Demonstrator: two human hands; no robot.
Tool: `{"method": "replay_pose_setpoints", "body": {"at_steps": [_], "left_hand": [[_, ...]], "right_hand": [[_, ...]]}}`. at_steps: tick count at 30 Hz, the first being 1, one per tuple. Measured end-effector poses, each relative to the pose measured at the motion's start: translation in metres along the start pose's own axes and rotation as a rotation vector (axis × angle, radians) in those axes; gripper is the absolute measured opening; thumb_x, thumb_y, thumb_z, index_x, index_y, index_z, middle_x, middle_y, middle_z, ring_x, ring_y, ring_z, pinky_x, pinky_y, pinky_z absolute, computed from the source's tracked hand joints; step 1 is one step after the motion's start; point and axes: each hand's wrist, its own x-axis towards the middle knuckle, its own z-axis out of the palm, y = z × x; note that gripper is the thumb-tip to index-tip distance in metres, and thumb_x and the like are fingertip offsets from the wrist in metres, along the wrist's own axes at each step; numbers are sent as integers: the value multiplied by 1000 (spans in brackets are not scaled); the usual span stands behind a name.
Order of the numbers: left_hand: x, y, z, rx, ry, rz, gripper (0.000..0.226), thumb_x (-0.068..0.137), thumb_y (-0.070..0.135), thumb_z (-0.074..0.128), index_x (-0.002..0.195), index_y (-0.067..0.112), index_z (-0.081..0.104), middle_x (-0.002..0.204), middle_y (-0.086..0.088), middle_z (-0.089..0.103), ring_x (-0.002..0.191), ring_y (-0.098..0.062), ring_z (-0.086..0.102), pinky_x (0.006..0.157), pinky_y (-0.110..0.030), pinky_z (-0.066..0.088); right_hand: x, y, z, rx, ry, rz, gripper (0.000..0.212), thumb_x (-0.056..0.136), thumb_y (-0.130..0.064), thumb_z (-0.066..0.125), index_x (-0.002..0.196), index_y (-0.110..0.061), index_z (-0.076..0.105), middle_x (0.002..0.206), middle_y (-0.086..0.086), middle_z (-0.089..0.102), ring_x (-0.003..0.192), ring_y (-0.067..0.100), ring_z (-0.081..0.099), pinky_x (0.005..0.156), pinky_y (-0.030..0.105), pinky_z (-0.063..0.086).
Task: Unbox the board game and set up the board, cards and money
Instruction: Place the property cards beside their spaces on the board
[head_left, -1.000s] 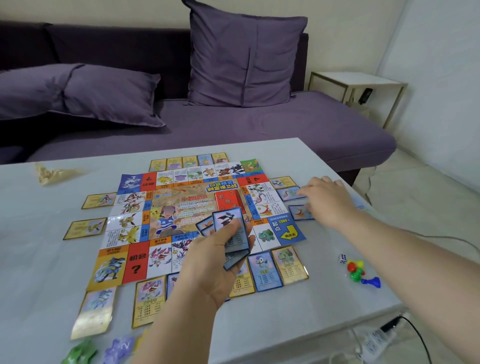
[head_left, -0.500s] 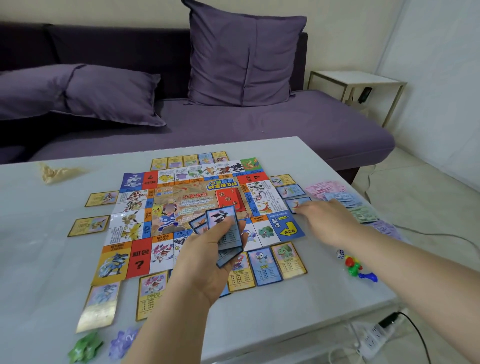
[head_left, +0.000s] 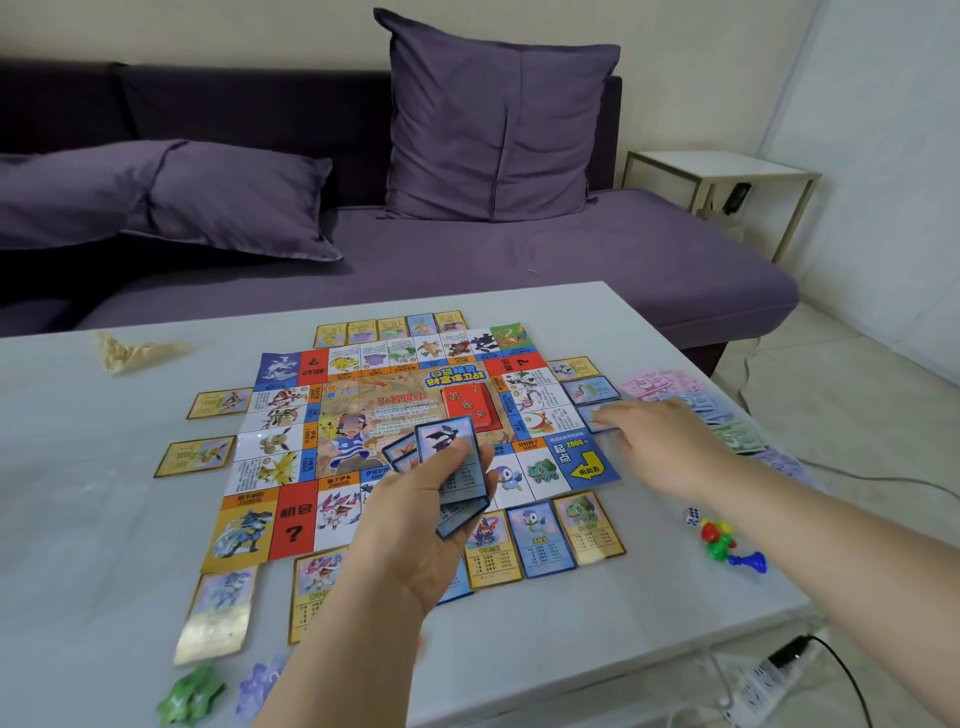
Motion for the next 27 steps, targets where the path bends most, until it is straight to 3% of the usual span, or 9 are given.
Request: {"method": "replay_pose_setpoints", "body": {"at_steps": [5,8,10,12,17,20,23,25,27], "left_hand": [[-4,-2,2,-43,-21,-56,10,92,9,54,92,2,61,72,-14,71,62,-24,67,71,-33,54],[-8,-4,1,-81,-16,-69,9,93,6,49,95,0,56,74,-19,70,59,-26,68,74,-38,53],[-11,-5,-1,-42,10,-60,10,94,7,47,92,0,55,77,-20,67,67,-30,65,77,-40,51],[-14,-6,-4,1,34,-57,13,95,9,47,89,1,55,79,-19,64,73,-31,61,75,-40,51],[-21,-6,-20,126,-3,-57,14,95,5,50,96,-6,57,77,-21,68,72,-30,66,56,-33,58],[-21,-1,-33,154,0,-24,17,93,5,54,101,-8,58,83,-22,69,73,-30,68,65,-36,59],[-20,4,-45,216,37,33,23,89,6,59,106,-9,58,90,-23,68,77,-30,68,72,-38,57],[-22,9,-50,239,51,57,22,88,6,61,106,-6,58,88,-20,68,72,-27,68,65,-35,57],[-25,14,-54,285,74,77,22,88,9,63,106,-3,59,86,-18,68,72,-26,67,63,-32,56]], "right_hand": [[-30,-60,-30,677,100,24,31,99,-18,45,126,-20,59,124,-10,60,114,5,55,96,20,41],[-44,-94,-34,950,77,26,24,97,-23,49,114,-23,66,109,-16,65,101,-2,59,85,8,42],[-47,-106,-29,1087,61,81,22,96,-27,50,109,-24,68,102,-14,69,94,2,63,85,16,47],[-49,-114,-24,1166,35,148,18,95,-32,52,100,-27,69,97,-10,70,91,6,64,86,25,48],[-53,-131,-18,1298,0,292,21,87,-38,63,83,-18,70,81,-11,69,77,-2,61,79,26,46],[-54,-146,-17,1319,21,320,18,84,-33,67,87,-16,71,80,-5,70,75,5,64,66,18,47],[-53,-158,-18,1278,56,285,11,87,-29,66,81,-20,69,80,-1,71,75,10,64,66,19,47],[-51,-164,-18,1251,24,231,13,89,-28,63,81,-21,70,83,1,72,79,12,65,71,23,47],[-50,-169,-19,1210,-7,178,15,92,-28,59,84,-20,70,77,-6,70,73,5,63,67,19,44]]}}
